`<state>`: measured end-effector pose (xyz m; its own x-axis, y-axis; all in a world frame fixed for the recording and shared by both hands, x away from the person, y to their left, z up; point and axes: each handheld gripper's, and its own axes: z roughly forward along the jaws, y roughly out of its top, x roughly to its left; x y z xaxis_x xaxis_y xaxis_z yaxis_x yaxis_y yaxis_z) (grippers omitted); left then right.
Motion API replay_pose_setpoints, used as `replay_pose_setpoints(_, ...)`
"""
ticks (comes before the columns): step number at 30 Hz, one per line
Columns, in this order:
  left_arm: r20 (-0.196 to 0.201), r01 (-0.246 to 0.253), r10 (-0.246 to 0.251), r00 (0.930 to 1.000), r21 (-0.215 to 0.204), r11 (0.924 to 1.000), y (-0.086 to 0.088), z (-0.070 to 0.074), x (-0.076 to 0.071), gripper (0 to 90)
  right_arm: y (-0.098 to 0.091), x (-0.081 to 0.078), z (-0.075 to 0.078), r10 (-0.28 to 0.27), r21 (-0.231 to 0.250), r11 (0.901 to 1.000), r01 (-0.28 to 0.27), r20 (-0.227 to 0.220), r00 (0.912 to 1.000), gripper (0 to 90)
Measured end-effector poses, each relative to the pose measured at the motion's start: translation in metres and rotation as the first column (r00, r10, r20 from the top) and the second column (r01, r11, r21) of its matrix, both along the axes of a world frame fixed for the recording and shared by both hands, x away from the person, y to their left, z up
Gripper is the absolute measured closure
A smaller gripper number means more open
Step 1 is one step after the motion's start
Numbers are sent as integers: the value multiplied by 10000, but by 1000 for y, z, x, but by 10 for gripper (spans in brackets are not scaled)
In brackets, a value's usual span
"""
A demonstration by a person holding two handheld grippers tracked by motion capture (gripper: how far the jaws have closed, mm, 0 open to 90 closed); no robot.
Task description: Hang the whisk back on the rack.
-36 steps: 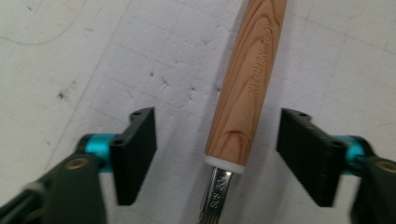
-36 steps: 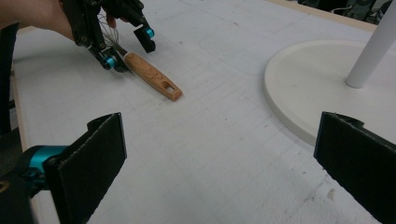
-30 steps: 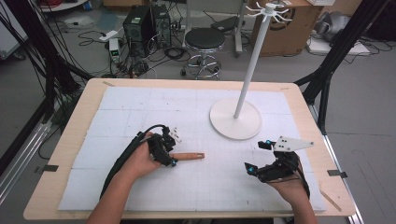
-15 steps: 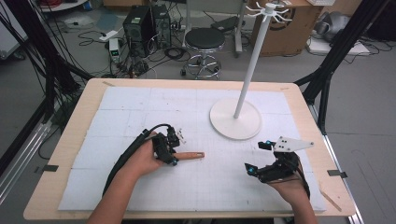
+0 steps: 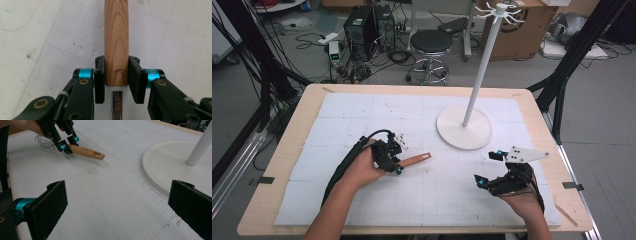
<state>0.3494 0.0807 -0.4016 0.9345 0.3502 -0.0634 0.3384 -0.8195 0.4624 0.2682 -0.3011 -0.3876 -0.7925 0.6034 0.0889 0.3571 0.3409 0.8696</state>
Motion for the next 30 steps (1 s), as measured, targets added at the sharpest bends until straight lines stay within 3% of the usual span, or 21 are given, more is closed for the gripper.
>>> replay_pose_setpoints(3, 48, -288, 296, 9996, -1199, 9924, 7, 13, -1, 699, 1, 0, 0, -17, 35, 10000, 17, -34, 10000, 15)
replay_pose_setpoints(7, 363, -357, 440, 9984, -2039, 9783, 12, 35, -1, 700, 1, 0, 1, 10, 22, 10000, -10, 13, 10000, 15)
replay_pose_setpoints(12, 735, -212, 433, 9964, -2782, 9603, 11, 66, 0, 701, 0, 0, 2, -29, 64, 10000, 29, 87, 10000, 14)
replay_pose_setpoints(18, 780, -20, 338, 9964, -3753, 9269, 1, 96, 5, 701, -1, -1, 3, -18, 90, 10000, 17, 102, 9999, 15)
replay_pose_setpoints(19, 810, 83, 268, 9964, -4041, 9147, -2, 105, 8, 701, -1, -1, 3, -12, 123, 9999, 11, 95, 10000, 15)
replay_pose_setpoints(20, 810, 83, 268, 9964, -4041, 9147, -2, 105, 8, 701, -1, -1, 3, -12, 123, 9999, 11, 95, 10000, 15)
replay_pose_setpoints(24, 735, 325, 17, 9973, -4613, 8867, -7, 119, 15, 701, -5, -2, 5, -80, 211, 9997, 77, 128, 9999, 15)
replay_pose_setpoints(27, 711, 435, -107, 9974, -4793, 8766, -11, 131, 21, 701, -6, -2, 5, -102, 224, 9997, 99, 148, 9998, 15)
replay_pose_setpoints(30, 698, 537, -200, 9974, -5226, 8509, -16, 142, 27, 701, -6, -2, 5, -86, 178, 9998, 83, 158, 9998, 15)
